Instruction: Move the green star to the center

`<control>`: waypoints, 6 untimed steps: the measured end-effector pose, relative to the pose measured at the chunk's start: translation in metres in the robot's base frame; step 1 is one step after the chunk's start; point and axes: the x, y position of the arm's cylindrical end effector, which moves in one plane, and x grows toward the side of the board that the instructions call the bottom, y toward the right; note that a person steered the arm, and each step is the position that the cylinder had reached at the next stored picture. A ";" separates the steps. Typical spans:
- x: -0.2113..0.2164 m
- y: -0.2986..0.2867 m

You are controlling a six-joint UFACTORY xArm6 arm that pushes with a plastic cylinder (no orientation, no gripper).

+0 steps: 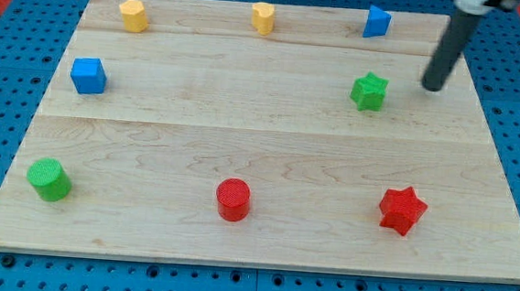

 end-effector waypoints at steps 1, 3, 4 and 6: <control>-0.004 -0.035; 0.019 -0.054; 0.040 -0.074; 0.038 -0.194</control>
